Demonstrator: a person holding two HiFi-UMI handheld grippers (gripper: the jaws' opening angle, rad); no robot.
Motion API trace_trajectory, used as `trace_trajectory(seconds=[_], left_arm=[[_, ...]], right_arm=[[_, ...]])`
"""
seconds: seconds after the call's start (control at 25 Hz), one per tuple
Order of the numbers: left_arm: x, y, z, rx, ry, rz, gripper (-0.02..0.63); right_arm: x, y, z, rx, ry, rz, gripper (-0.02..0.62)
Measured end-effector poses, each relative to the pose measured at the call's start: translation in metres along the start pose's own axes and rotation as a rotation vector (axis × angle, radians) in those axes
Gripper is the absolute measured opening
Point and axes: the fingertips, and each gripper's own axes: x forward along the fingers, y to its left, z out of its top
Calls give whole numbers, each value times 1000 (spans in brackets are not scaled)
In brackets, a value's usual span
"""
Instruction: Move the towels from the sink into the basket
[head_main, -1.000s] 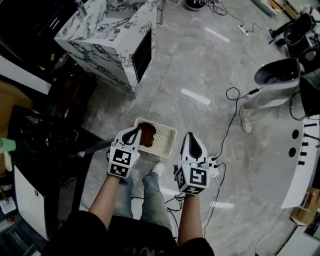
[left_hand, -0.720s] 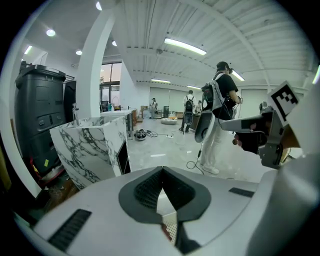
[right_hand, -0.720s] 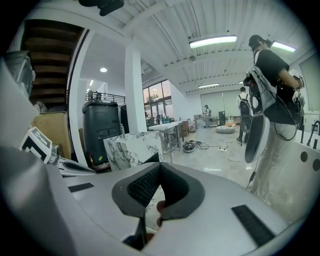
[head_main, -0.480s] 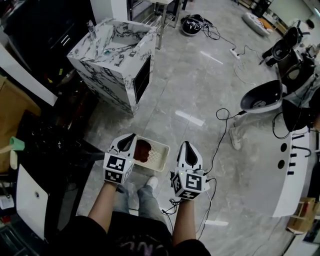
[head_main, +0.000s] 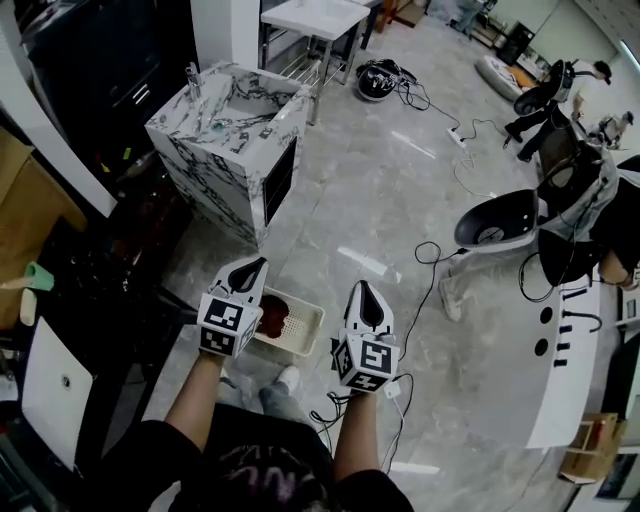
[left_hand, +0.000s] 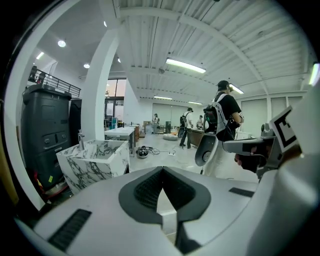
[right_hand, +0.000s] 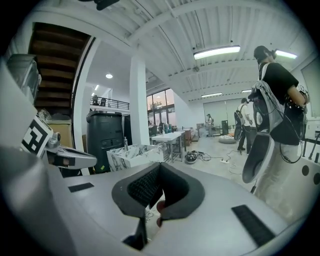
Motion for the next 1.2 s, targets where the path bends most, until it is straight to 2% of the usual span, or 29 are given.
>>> trace_trajectory(seconds=[0.48, 0.68, 1.2], left_arm=[[-20, -2, 70, 16, -110, 21, 15], [-25, 1, 86, 5, -150, 42, 15], [-44, 5, 109, 31, -195, 67, 15]], right_arm=[[-10, -13, 56, -30, -85, 16, 14], [-12, -12, 72, -78, -109, 30, 14], [-13, -6, 94, -73, -153, 62, 14]])
